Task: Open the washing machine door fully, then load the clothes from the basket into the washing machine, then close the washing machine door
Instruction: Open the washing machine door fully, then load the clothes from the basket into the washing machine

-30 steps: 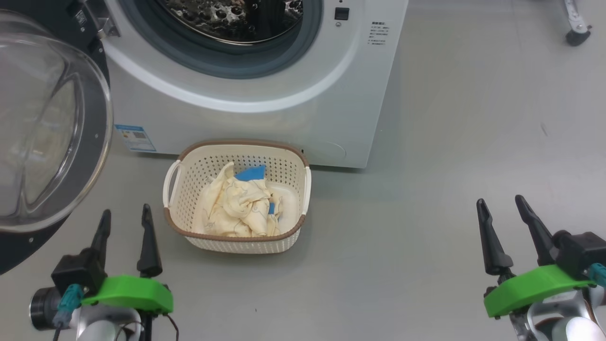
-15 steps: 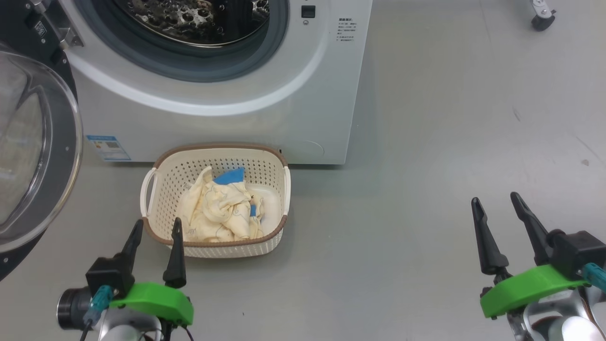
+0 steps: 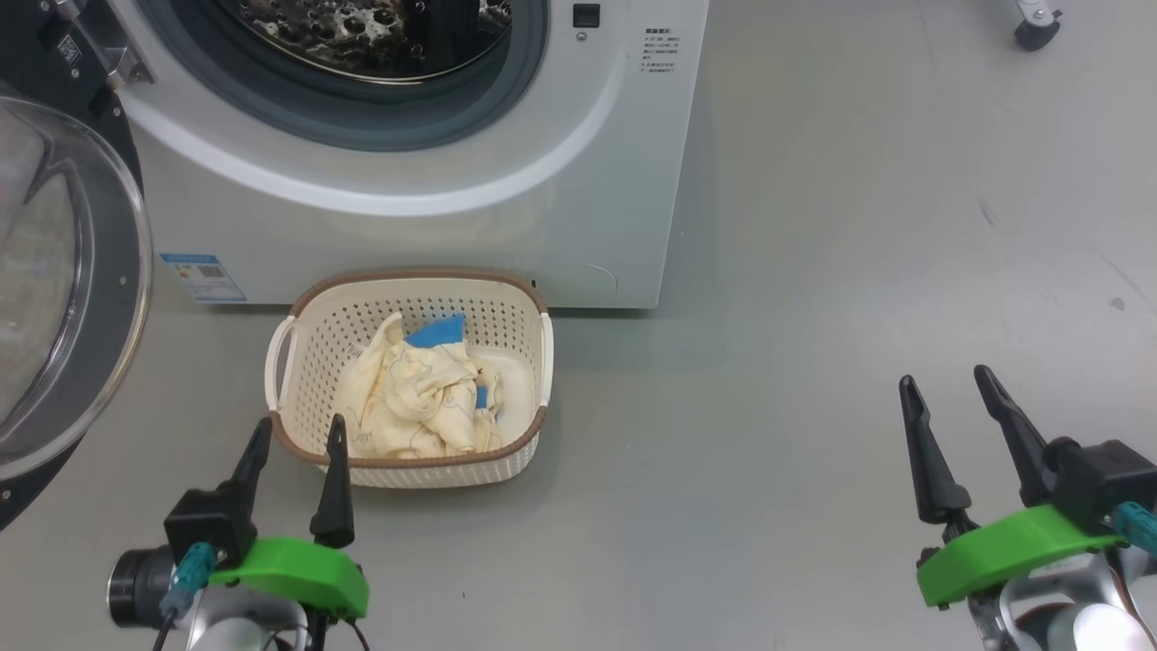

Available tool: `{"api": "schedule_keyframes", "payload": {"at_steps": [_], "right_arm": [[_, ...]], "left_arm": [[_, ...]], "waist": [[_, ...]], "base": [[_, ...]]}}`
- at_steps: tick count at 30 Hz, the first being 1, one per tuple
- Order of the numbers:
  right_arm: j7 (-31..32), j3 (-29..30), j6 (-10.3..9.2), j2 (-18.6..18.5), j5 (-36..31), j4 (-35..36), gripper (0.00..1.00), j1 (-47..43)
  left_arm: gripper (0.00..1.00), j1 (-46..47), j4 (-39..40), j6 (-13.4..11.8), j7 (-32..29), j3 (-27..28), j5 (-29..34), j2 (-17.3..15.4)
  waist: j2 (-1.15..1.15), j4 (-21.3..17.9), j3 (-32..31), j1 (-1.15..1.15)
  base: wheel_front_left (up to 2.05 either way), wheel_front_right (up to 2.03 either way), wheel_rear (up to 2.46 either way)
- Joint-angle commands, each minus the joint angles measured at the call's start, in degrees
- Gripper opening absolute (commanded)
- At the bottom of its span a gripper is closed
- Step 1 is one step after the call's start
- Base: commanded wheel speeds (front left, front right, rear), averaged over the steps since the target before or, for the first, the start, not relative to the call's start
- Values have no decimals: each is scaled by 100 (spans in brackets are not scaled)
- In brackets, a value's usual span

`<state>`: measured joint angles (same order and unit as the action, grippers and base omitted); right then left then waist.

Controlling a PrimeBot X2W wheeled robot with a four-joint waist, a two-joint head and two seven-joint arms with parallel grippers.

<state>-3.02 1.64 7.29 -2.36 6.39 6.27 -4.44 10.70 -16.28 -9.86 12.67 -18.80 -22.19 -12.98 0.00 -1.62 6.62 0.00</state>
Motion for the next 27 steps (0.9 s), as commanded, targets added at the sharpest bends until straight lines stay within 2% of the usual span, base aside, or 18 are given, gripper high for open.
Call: {"api": "schedule_keyframes", "payload": {"at_steps": [1, 14, 27], "right_arm": [[-16, -124, 20, -52, -19, 219, 100, 116], [-52, -114, 20, -52, 14, 182, 100, 122], [-44, -112, 20, -52, 21, 188, 100, 129]], "left_arm": [[100, 297, 133, -36, 83, 202, 50, -133], [100, 341, 104, -80, 74, 115, 65, -152], [100, 357, 157, -32, 79, 32, 37, -182]], "waist": [[0, -6, 8, 0], [0, -39, 9, 0], [0, -9, 10, 0]], "base": [[0, 0, 0], [28, -28, 0], [167, -167, 0]]}}
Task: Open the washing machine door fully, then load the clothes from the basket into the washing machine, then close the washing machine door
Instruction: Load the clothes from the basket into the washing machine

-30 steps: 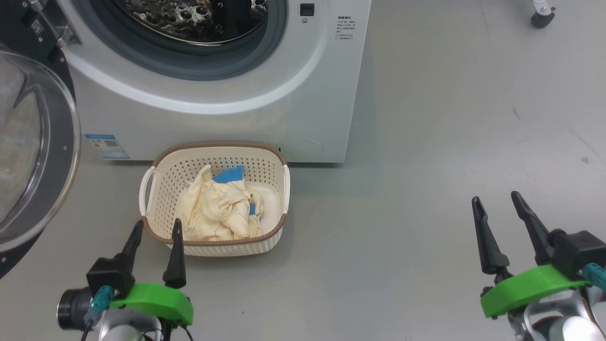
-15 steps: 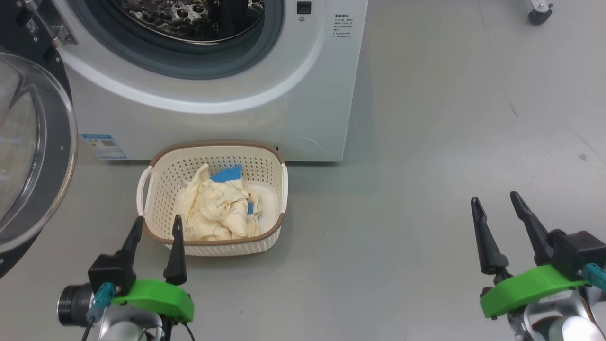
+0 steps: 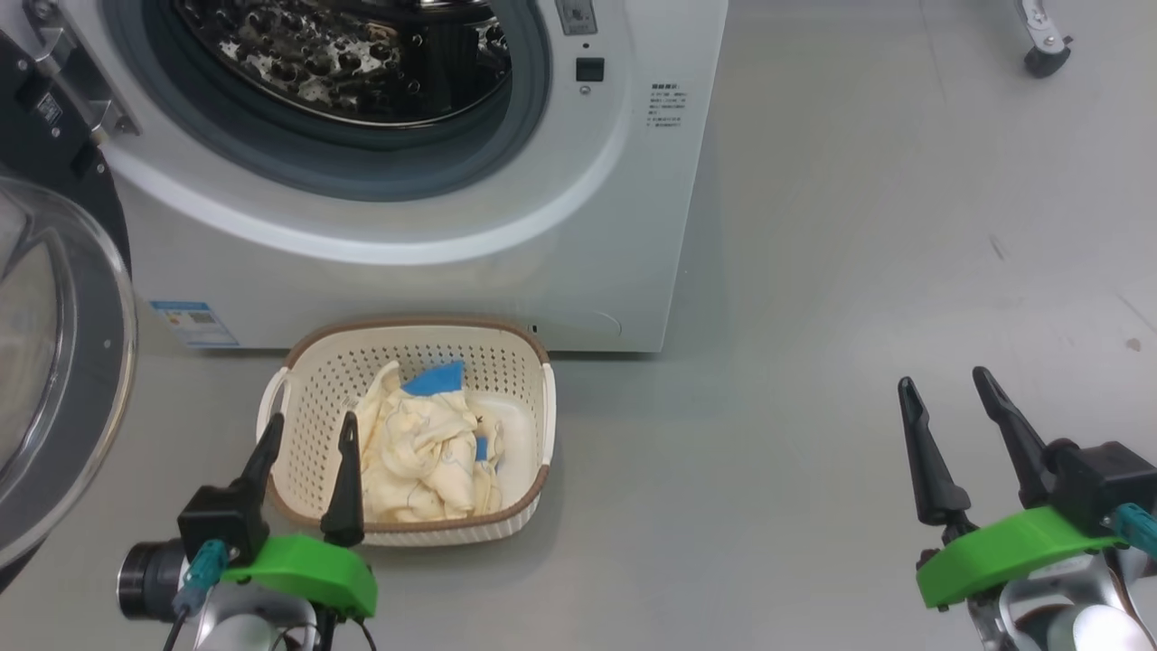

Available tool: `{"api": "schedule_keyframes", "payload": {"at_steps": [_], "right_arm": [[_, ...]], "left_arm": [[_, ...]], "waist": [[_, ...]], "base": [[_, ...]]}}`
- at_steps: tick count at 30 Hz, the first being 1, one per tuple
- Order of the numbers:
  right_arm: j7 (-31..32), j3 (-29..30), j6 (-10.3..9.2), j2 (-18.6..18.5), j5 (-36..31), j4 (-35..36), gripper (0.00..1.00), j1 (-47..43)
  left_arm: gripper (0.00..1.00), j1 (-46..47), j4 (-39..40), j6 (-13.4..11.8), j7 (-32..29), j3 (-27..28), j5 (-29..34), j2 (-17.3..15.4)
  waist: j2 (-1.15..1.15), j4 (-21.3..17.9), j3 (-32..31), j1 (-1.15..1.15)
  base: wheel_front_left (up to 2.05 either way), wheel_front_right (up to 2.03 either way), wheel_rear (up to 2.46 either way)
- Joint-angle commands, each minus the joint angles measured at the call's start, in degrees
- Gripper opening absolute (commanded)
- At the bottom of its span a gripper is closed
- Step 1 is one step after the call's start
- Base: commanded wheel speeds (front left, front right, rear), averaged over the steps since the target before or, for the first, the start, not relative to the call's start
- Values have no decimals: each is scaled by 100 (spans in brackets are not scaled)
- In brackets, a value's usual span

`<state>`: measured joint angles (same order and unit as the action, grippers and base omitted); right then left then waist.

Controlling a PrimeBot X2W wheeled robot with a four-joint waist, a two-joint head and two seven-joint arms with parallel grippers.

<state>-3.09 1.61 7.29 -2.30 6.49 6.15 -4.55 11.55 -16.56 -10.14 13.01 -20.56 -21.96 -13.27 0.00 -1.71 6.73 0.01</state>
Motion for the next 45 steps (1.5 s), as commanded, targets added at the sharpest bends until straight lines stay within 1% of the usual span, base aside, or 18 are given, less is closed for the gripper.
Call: {"api": "schedule_keyframes", "payload": {"at_steps": [1, 10, 21, 28, 30, 31, 35, 39, 40, 45], "right_arm": [[-36, -111, 20, -58, 10, 200, 100, 144], [-25, -123, 20, -57, 14, 201, 100, 149], [-34, -120, 20, -57, 22, 171, 100, 166], [-37, -143, 20, -57, 43, 162, 100, 173], [-33, -144, 20, -57, 49, 163, 100, 173], [-38, -196, 20, -57, 135, 147, 100, 202], [-68, -250, 20, -57, 134, 136, 100, 268], [-90, -305, 20, -57, 139, 148, 100, 354], [-90, -305, 20, -57, 139, 148, 100, 354], [-129, -375, 20, -57, 129, 159, 100, 488]], "left_arm": [[100, 274, 186, -6, 50, 208, 12, -155], [100, 257, 228, -29, 81, 180, 6, -158], [100, 248, 201, -52, 73, 120, -12, -179], [100, 241, 123, 6, 5, 41, -41, -210], [100, 256, 66, 63, -43, 7, -76, -210], [100, 312, -72, 170, -131, -58, -135, -193], [100, 457, -400, 286, -261, -167, -161, -161], [100, 729, -859, 453, -373, -236, -246, -78], [100, 729, -859, 453, -373, -236, -246, -78], [100, 1136, -1656, 785, -595, -288, -482, 94]], "waist": [[0, 3, -4, -1], [0, 30, -35, -1], [0, 53, -57, -1], [0, 48, -46, -1], [0, 47, -25, -1], [0, 34, 24, -1], [0, -1, 130, -1], [0, -45, 312, -1], [0, -45, 312, -1], [0, -145, 566, -1]], "base": [[152, -152, 0], [84, -84, 0], [2, -2, 0], [0, 0, 0], [0, 0, 0], [0, 0, 0], [0, 0, 0], [0, 0, 0], [0, 0, 0], [0, 0, 0]]}}
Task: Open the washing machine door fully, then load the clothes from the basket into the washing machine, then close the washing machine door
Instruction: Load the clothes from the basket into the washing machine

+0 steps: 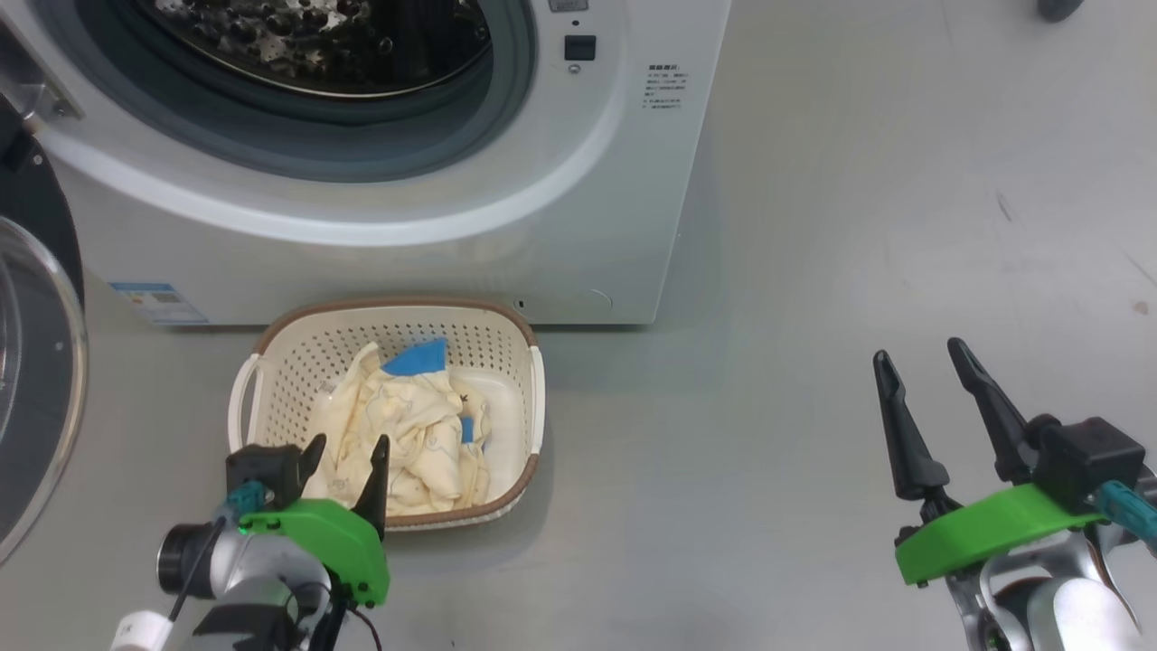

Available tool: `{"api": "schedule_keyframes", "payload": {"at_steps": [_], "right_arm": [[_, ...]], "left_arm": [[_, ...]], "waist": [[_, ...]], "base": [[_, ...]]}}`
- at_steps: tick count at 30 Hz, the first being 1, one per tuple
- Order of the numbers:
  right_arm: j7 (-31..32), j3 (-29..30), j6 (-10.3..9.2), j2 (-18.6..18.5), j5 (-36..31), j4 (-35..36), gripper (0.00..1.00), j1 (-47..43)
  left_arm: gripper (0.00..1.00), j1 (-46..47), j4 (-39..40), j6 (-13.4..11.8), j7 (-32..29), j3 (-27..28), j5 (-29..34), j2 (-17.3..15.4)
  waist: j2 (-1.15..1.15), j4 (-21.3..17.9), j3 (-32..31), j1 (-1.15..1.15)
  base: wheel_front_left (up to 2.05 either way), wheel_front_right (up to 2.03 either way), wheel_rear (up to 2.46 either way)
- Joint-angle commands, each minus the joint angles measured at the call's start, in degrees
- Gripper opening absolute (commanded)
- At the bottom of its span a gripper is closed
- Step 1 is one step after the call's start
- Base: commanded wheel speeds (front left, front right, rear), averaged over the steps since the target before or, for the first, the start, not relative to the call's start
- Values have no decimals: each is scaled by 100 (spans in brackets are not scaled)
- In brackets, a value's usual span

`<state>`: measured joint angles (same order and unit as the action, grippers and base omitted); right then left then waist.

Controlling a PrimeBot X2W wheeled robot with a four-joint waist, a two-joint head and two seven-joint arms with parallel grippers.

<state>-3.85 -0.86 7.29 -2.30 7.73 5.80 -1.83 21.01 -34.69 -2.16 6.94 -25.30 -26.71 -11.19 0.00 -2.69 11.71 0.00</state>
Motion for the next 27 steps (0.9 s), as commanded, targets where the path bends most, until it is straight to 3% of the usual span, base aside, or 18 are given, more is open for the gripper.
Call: {"api": "schedule_keyframes", "payload": {"at_steps": [1, 10, 22, 27], "right_arm": [[-69, -139, 20, -57, 6, 195, 100, 247], [-184, -334, 20, -57, -74, 230, 100, 568], [-369, -467, 20, -57, -36, 276, 100, 953], [-509, -617, 20, -57, 89, 207, 100, 1122]], "left_arm": [[100, 278, -31, 44, -37, 169, -33, -88], [100, 1218, -1710, 538, -268, 82, -202, 93], [100, 2360, -3209, 629, -219, 300, -435, -9], [100, 2678, -3556, 761, -505, 343, -566, -93]], "waist": [[0, -70, 123, 0], [0, -377, 799, 0], [0, -759, 1884, 0], [0, -908, 2255, 0]], "base": [[0, 0, 0], [0, 0, 0], [0, 0, 0], [0, 0, 0]]}}
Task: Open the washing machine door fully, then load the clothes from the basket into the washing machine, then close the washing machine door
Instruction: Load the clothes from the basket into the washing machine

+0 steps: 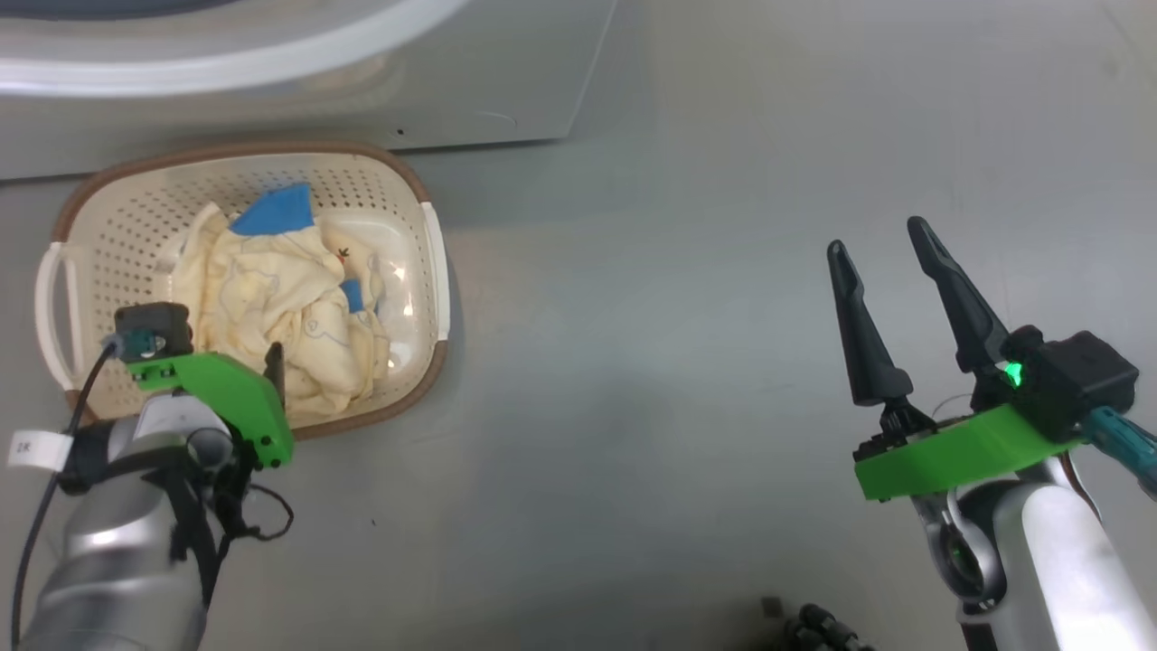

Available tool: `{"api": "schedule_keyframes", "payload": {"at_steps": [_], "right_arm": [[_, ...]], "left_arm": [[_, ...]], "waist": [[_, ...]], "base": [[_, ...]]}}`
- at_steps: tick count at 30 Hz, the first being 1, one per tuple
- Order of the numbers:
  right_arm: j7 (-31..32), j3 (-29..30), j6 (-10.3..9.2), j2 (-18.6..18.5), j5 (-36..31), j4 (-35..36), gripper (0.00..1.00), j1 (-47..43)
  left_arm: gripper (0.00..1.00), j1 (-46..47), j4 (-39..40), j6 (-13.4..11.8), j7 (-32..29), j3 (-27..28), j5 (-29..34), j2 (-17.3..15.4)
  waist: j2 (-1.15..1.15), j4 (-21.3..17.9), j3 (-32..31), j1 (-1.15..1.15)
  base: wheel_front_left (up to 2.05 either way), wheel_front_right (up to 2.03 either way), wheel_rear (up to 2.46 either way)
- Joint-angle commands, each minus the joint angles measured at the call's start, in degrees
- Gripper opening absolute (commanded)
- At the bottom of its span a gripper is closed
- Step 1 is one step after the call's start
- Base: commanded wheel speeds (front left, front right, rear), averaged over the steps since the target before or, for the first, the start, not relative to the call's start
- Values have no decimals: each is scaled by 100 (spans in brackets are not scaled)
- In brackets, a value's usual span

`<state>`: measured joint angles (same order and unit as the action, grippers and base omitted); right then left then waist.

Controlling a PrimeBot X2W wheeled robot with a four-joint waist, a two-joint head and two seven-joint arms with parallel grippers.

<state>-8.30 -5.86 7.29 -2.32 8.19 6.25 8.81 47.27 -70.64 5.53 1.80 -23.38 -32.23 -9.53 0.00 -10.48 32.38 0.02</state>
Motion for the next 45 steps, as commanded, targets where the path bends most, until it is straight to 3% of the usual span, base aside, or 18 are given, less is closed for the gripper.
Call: {"api": "schedule_keyframes", "payload": {"at_steps": [1, 12, 32, 33, 34, 35, 36, 45], "right_arm": [[-92, -140, 20, -55, 62, 149, 100, 93], [-374, -300, 20, -55, 327, 6, 100, 350], [-639, -535, 20, -55, 688, -240, 100, 641], [-644, -530, 20, -55, 700, -248, 100, 640], [-649, -524, 20, -55, 716, -255, 100, 641], [-652, -518, 20, -55, 732, -259, 100, 638], [-656, -514, 20, -55, 745, -261, 100, 635], [-667, -473, 20, -55, 789, -257, 100, 666]], "left_arm": [[100, 114, 1, 14, -58, 159, -39, -294], [100, 800, -176, 154, -796, 223, -277, -814], [100, 1343, -257, 127, -1551, 106, -417, -1394], [79, 1345, -260, 98, -1529, 105, -417, -1407], [37, 1341, -263, 79, -1512, 98, -414, -1410], [7, 1328, -268, 70, -1520, 97, -423, -1401], [0, 1322, -270, 47, -1488, 84, -413, -1403], [0, 1248, -287, -60, -1193, 52, -425, -1376]], "waist": [[0, -159, 272, -2], [0, -482, 1244, -2], [0, -1053, 2113, -2], [0, -1079, 2128, -2], [0, -1099, 2139, -2], [0, -1114, 2143, -2], [0, -1124, 2146, -2], [0, -1081, 2061, -2]], "base": [[0, 0, 0], [0, 0, 0], [0, 0, 0], [0, 0, 0], [0, 0, 0], [0, 0, 0], [0, 0, 0], [0, 0, 0]]}}
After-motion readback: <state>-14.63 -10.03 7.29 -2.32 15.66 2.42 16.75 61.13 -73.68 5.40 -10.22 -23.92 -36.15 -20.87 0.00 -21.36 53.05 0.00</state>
